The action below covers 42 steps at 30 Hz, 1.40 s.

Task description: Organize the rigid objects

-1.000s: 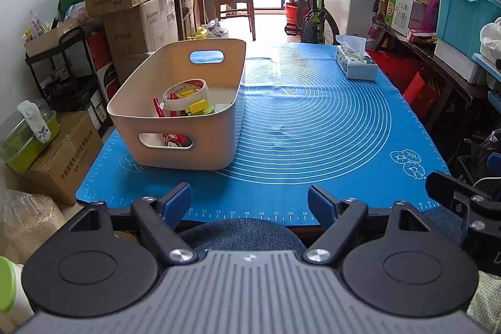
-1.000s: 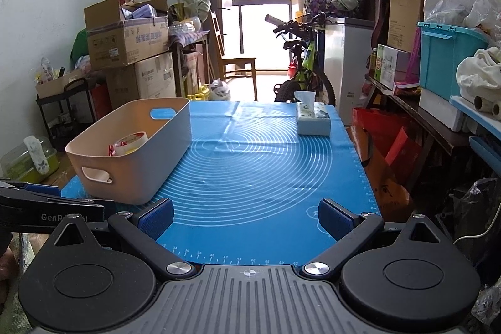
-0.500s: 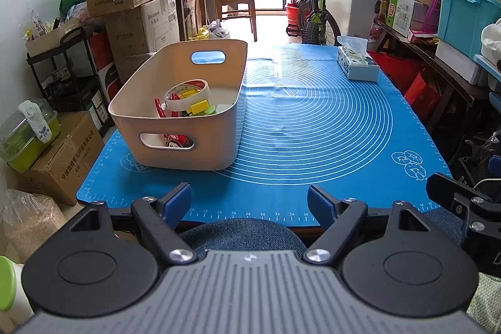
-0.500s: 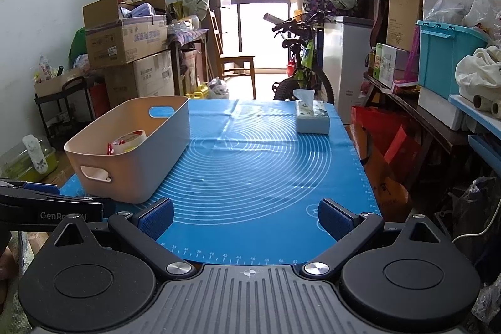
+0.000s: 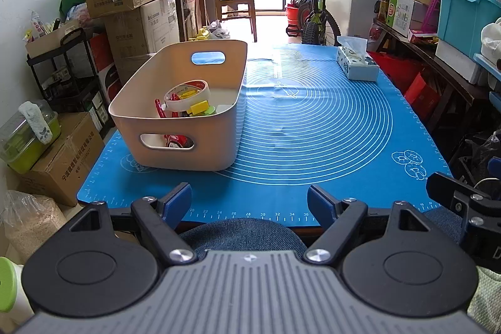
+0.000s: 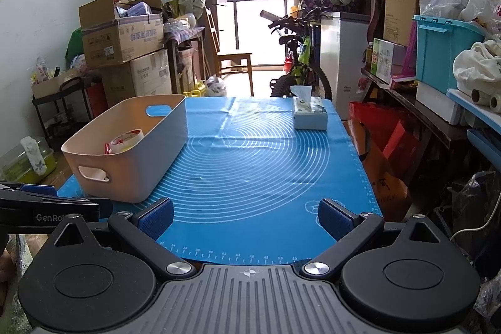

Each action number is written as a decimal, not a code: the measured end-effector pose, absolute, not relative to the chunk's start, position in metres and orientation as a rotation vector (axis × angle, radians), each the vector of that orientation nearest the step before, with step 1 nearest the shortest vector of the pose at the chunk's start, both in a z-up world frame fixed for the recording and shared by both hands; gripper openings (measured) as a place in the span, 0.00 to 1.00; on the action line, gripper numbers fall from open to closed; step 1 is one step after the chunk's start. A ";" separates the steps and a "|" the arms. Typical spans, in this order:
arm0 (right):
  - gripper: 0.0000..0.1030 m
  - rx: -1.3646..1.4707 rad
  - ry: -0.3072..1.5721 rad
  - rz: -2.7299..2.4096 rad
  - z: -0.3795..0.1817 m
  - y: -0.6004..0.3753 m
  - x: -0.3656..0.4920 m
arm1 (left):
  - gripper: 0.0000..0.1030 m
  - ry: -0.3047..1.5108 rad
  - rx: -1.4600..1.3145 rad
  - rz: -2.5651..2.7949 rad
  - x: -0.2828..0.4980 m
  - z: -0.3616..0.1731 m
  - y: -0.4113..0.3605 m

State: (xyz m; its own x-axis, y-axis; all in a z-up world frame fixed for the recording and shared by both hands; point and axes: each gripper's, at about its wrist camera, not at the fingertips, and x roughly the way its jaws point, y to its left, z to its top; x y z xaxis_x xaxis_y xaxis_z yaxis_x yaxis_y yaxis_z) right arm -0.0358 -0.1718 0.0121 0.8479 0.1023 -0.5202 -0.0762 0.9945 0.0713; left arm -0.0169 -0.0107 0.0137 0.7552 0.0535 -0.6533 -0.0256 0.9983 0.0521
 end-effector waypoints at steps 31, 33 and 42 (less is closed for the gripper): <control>0.95 0.053 0.554 0.095 0.011 -0.172 -0.035 | 0.79 0.706 0.037 0.048 -0.019 0.014 -0.009; 0.95 0.055 0.553 0.095 0.012 -0.172 -0.035 | 0.79 0.705 0.037 0.048 -0.019 0.015 -0.009; 0.95 0.054 0.553 0.094 0.012 -0.172 -0.035 | 0.79 0.705 0.036 0.047 -0.019 0.014 -0.009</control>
State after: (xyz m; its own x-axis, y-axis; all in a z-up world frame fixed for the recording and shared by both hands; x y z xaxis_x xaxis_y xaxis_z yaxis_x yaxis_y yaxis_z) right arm -0.0349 -0.1722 0.0121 0.8467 0.1038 -0.5219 -0.0747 0.9943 0.0766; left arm -0.0193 -0.0085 0.0144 0.7607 0.0558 -0.6467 -0.0312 0.9983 0.0494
